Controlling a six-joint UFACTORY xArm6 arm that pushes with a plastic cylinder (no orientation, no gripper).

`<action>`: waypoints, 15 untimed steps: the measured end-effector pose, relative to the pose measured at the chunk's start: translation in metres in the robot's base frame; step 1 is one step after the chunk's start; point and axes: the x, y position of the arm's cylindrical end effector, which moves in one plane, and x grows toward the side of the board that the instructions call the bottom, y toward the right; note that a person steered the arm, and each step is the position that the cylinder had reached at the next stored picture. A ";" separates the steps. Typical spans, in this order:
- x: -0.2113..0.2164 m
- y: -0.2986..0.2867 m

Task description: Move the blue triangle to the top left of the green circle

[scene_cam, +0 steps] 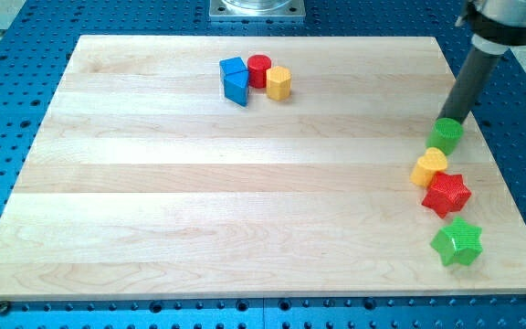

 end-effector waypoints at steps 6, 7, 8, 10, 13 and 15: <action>-0.087 -0.237; -0.090 -0.174; -0.091 -0.144; -0.076 -0.128; -0.057 -0.109; -0.037 -0.058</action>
